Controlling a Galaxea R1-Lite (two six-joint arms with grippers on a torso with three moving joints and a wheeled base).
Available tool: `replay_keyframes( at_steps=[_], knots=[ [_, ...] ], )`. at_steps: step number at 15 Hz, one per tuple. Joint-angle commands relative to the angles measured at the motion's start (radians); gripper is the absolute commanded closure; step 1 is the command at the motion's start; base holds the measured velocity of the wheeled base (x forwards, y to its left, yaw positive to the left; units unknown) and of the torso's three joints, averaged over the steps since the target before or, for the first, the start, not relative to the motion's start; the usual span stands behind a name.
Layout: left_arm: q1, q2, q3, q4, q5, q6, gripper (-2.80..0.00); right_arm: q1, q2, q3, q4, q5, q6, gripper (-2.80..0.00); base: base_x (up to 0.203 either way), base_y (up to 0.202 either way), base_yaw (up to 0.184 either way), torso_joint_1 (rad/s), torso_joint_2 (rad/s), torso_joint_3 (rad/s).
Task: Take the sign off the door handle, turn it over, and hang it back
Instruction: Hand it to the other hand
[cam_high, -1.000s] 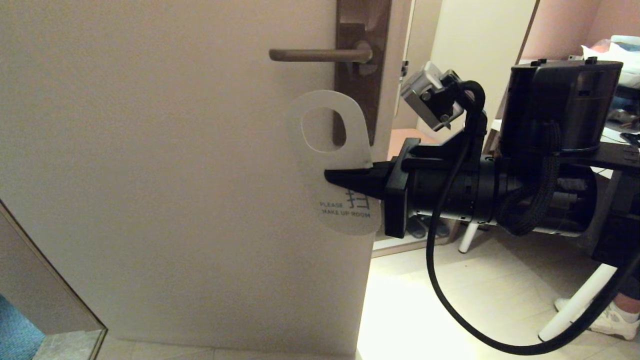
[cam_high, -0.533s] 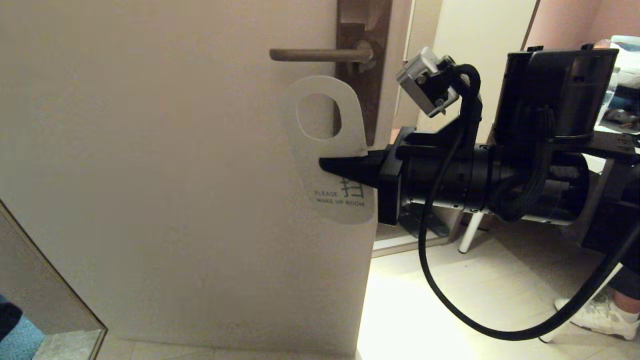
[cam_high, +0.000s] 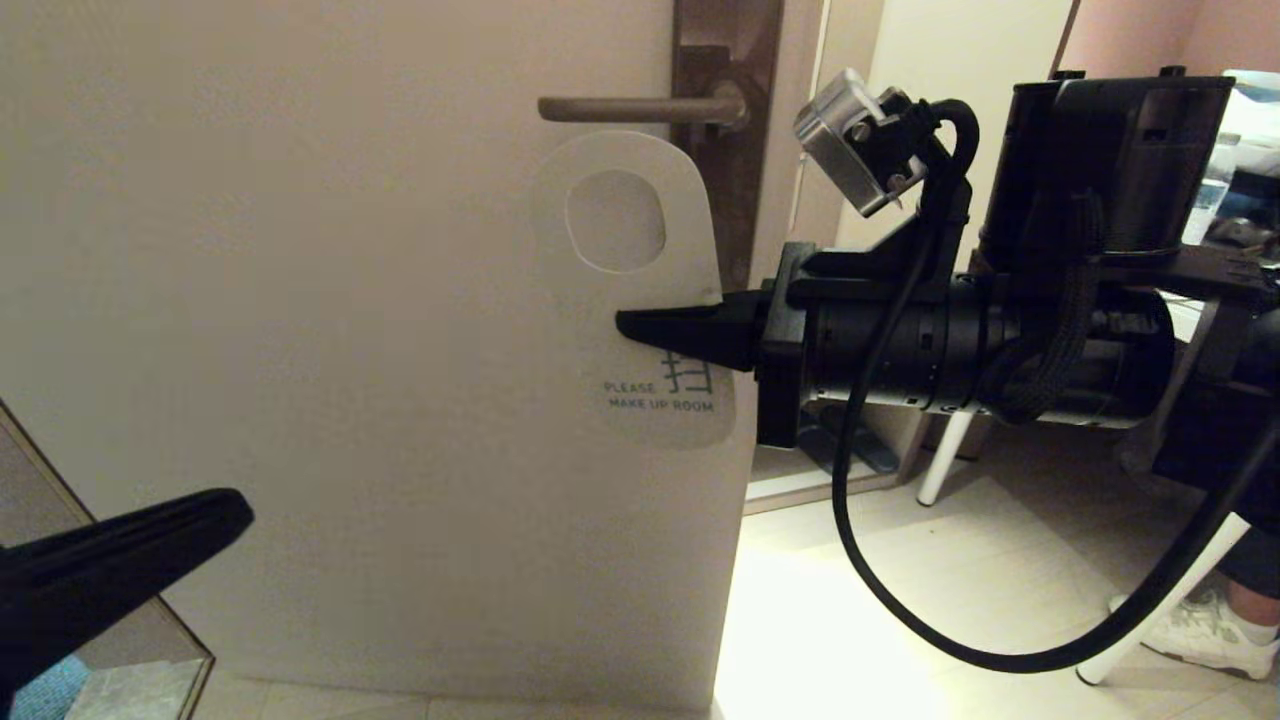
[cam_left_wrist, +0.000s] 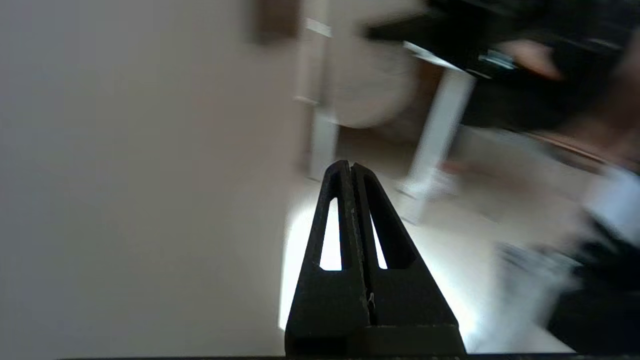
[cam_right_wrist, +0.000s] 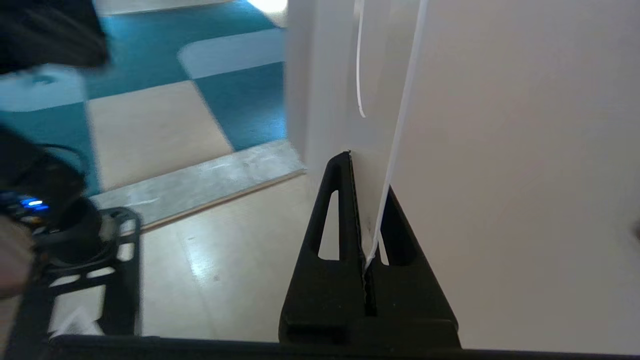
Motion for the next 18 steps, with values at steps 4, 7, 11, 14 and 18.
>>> replay_keyframes(
  at_steps=[4, 7, 11, 14, 18],
  knots=[
    [-0.015, 0.109, -0.065, -0.003, -0.146, -0.115, 0.0, 0.0, 0.042, -0.086, -0.003, 0.104, 0.089, 0.0, 0.0, 0.0, 0.0, 0.0, 0.0, 0.0],
    [-0.075, 0.148, -0.082, -0.016, -0.165, -0.123, 0.0, 0.001, 0.048, -0.105, -0.001, 0.127, 0.105, 0.0, 0.0, 0.0, 0.0, 0.0, 0.0, 0.0],
    [-0.123, 0.241, -0.083, -0.132, -0.169, -0.126, -2.8, 0.003, 0.047, -0.105, -0.001, 0.131, 0.106, 0.0, 0.0, 0.0, 0.0, 0.0, 0.0, 0.0],
    [-0.162, 0.271, -0.085, -0.168, -0.171, -0.127, -2.8, 0.003, 0.045, -0.111, -0.001, 0.16, 0.105, 0.0, 0.0, 0.0, 0.0, 0.0, 0.0, 0.0],
    [-0.166, 0.277, -0.085, -0.171, -0.171, -0.127, -2.8, 0.012, 0.047, -0.114, -0.001, 0.162, 0.105, 0.0, 0.0, 0.0, 0.0, 0.0, 0.0, 0.0]
  ],
)
